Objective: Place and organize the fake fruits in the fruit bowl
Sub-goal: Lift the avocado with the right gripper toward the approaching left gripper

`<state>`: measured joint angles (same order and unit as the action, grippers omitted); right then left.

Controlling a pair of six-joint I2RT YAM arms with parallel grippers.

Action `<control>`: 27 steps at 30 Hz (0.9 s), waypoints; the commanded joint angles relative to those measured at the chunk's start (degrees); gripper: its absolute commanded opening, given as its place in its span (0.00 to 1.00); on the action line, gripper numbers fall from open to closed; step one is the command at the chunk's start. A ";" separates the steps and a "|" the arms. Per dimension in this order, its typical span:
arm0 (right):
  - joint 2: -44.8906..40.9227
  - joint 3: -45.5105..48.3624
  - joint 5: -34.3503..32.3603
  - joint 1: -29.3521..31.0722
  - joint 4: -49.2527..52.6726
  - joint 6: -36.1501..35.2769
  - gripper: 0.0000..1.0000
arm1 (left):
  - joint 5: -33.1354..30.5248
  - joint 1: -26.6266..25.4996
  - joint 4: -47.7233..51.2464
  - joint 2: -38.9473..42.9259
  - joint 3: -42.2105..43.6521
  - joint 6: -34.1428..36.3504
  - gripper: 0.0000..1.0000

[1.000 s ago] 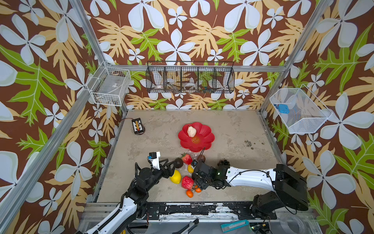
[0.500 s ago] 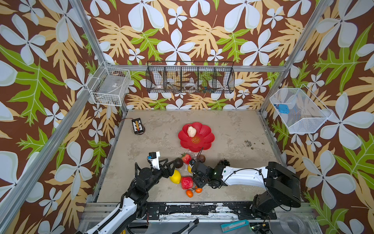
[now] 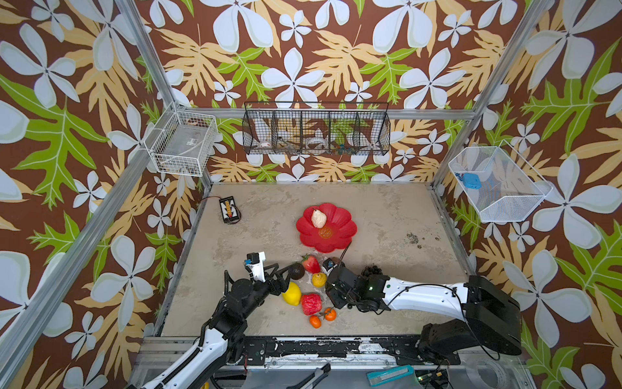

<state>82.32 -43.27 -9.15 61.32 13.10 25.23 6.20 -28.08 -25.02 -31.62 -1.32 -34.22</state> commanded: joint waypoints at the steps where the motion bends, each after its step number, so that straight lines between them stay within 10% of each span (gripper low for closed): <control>1: -3.95 0.94 0.43 -0.92 -2.76 -0.59 0.58 | -0.66 -0.05 -0.64 -0.02 0.00 0.34 0.81; 16: -17.65 -0.03 0.22 -5.72 -11.51 12.35 0.58 | 9.34 -2.07 -10.00 -5.75 -1.60 -3.81 0.77; 27: -22.39 2.78 3.23 -7.44 -17.74 32.30 0.57 | -8.04 -23.04 -28.17 -14.99 -3.20 5.22 0.77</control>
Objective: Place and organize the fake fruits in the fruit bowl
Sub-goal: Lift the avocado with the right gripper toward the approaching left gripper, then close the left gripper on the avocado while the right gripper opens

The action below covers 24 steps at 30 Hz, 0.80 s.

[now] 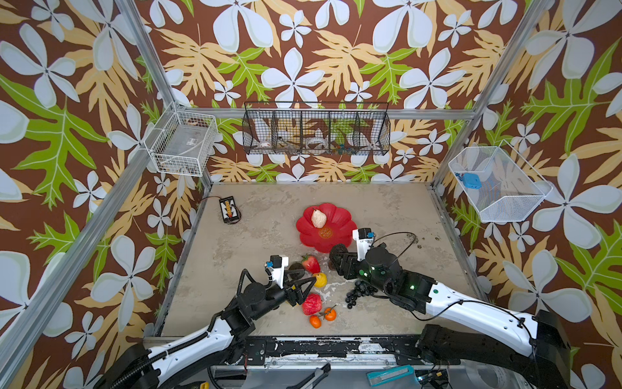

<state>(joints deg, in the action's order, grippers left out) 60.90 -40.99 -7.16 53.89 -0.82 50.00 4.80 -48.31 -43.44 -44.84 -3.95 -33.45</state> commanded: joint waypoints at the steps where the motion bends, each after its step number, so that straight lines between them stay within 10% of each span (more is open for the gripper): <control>1: -1.28 0.92 1.59 -0.01 -4.08 8.93 0.57 | -8.16 -4.17 -11.27 -2.62 -0.79 5.74 0.77; 24: -2.37 5.12 -0.71 4.92 -10.14 21.43 0.57 | -18.26 -13.89 -22.76 -21.79 -9.63 15.96 0.81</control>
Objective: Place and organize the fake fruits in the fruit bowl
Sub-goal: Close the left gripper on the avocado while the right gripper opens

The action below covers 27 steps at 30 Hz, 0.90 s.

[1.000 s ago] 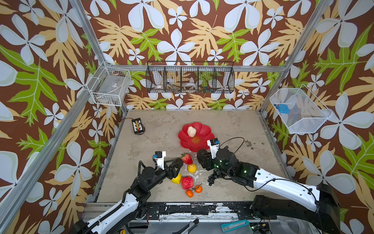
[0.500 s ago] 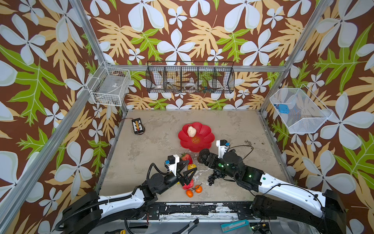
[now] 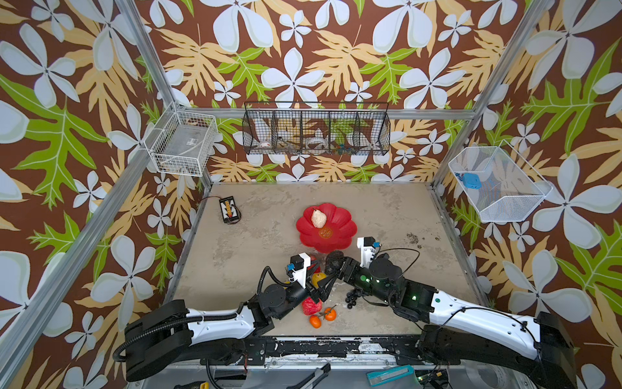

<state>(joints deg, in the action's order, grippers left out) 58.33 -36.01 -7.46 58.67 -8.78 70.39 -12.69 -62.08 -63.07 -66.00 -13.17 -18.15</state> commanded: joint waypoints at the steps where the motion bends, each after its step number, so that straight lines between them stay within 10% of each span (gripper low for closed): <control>1: 0.21 0.39 -0.15 0.13 -2.70 1.23 0.57 | -0.53 -0.15 -3.49 -1.16 -0.53 0.66 0.80; 27: 2.32 0.77 0.99 2.41 -5.29 2.65 0.57 | -3.13 -0.14 -7.85 -4.63 -0.54 0.16 0.71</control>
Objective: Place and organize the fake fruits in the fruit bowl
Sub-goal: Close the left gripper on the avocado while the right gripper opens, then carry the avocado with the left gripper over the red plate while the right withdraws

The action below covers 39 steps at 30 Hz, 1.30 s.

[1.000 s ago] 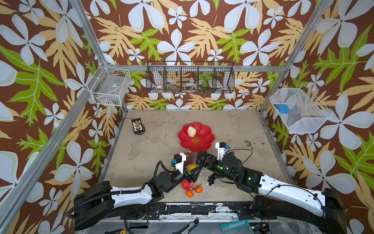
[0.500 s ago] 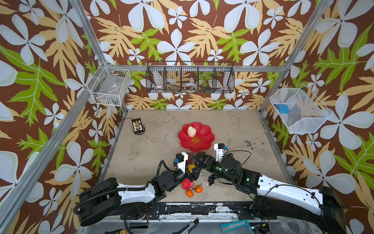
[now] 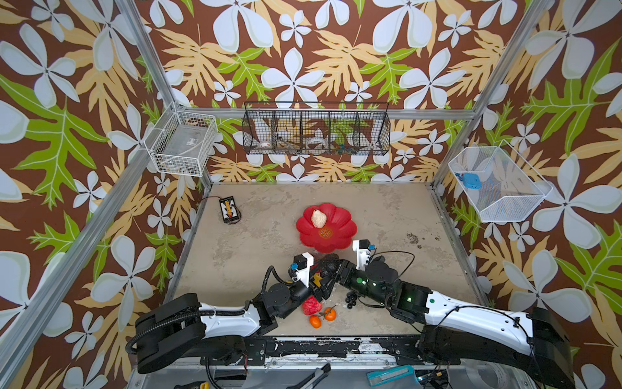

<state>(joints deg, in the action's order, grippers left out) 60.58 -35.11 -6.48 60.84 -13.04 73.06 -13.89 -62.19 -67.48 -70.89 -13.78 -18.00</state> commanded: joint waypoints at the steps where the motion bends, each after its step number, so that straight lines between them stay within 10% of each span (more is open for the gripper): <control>1: 0.15 -0.05 -0.10 0.34 -0.96 -0.02 0.57 | -2.01 -0.04 -3.44 0.31 0.21 0.15 0.70; 10: 0.38 -0.13 -1.98 0.35 0.62 -0.01 0.60 | -2.77 -0.03 -4.10 0.05 0.45 -0.55 0.66; 18: -3.63 -1.97 -6.76 0.30 7.74 -4.85 0.91 | -4.74 0.01 2.94 1.63 -1.15 1.55 0.66; 29: -20.54 -1.19 -30.58 0.15 32.46 -20.43 0.93 | -0.74 8.58 59.25 1.57 -26.15 3.40 0.67; 39: -36.61 8.78 -33.24 -0.41 36.90 -19.42 0.91 | 9.83 20.36 92.03 -14.94 -54.04 4.67 0.68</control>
<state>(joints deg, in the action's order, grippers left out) 25.67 -27.16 -37.76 60.40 21.30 53.82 -7.05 -43.51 10.61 -83.07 -63.09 -14.74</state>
